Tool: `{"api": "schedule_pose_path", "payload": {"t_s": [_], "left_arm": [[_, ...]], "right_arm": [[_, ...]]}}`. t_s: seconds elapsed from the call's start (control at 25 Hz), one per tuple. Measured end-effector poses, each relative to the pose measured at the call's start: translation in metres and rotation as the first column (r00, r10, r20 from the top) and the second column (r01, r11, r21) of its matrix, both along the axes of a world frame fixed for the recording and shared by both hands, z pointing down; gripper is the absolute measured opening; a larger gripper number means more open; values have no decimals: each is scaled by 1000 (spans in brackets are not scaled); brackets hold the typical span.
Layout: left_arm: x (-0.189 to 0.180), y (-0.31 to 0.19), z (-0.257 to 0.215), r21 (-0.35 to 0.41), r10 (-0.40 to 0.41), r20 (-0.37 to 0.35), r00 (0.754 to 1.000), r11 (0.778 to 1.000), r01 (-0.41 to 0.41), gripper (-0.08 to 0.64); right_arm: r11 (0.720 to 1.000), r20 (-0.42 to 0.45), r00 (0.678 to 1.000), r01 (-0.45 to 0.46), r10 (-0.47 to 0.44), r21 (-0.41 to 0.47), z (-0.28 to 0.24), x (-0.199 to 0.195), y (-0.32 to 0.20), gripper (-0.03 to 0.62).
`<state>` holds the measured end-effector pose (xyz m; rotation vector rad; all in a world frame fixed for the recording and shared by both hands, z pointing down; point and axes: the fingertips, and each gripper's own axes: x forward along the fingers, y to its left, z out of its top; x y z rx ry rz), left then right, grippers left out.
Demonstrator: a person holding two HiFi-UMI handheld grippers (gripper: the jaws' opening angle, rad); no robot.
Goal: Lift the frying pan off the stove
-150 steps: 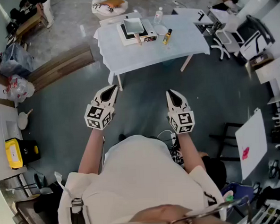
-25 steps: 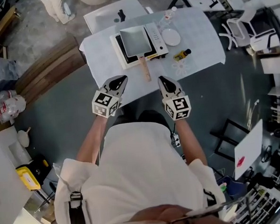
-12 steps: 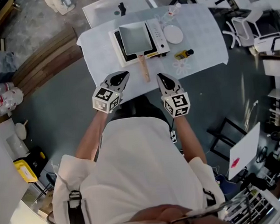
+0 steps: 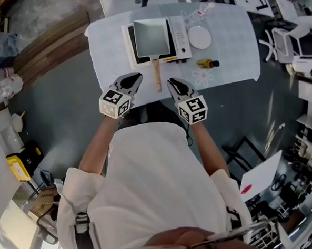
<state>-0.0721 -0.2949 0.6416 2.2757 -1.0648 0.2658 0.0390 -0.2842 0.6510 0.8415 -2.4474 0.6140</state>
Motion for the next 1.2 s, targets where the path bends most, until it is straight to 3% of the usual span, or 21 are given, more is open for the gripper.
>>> {"api": "schedule_pose_path", "payload": {"t_s": [0.16,0.36,0.44,0.56,0.84,1.2], "left_arm": [[12,-4,14,-53,2,-16,1000,999,-3,31],[24,-9,45,-189,-42,-87,995,982,25,34],[27,-12,57,-252,-67,-123,990,967,34,95],[30,-15,74,-326,-84,-145,986,945,32,168],[41,-30,104,-449,-132,-232,964,894,14,255],[64,-44,135,-545,-167,-305,937,838,-28,290]], "right_arm": [[994,24,997,68,-67,-79,18,-3,-5,88],[972,70,989,140,-129,-190,43,-9,-10,143],[957,87,985,167,-151,-238,54,-12,-10,168],[930,107,978,204,-179,-305,70,-16,-10,195],[860,155,966,254,-205,-443,103,-22,-9,250],[767,237,938,345,-255,-541,121,-41,-1,273]]}}
